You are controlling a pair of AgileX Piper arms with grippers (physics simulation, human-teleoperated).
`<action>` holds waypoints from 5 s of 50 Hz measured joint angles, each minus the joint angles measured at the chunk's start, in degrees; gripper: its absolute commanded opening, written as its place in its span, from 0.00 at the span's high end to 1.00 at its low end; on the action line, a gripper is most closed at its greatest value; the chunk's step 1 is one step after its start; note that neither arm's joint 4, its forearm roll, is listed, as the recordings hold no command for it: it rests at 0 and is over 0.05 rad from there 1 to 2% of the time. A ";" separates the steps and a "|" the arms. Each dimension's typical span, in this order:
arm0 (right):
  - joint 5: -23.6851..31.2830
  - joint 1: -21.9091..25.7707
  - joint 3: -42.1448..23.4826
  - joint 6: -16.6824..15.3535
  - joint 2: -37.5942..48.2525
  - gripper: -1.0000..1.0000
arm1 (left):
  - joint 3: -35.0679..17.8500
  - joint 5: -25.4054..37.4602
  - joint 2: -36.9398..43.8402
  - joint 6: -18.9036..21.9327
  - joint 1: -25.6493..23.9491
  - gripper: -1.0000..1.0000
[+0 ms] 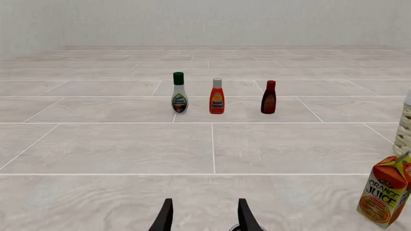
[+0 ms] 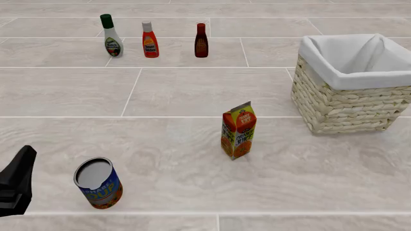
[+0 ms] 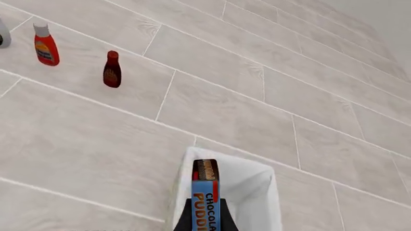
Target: Pick the chocolate pudding and place it in the basket.
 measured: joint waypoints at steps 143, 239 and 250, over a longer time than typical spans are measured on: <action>17.62 -11.90 -18.01 -12.16 28.42 1.00 | 0.00 0.00 0.00 0.00 0.00 0.00; 12.03 -12.37 -15.12 -11.77 38.43 1.00 | 0.00 0.00 0.00 0.00 0.00 0.00; 11.54 -12.54 -15.15 -11.57 39.38 1.00 | 0.00 0.00 0.00 0.00 0.00 0.00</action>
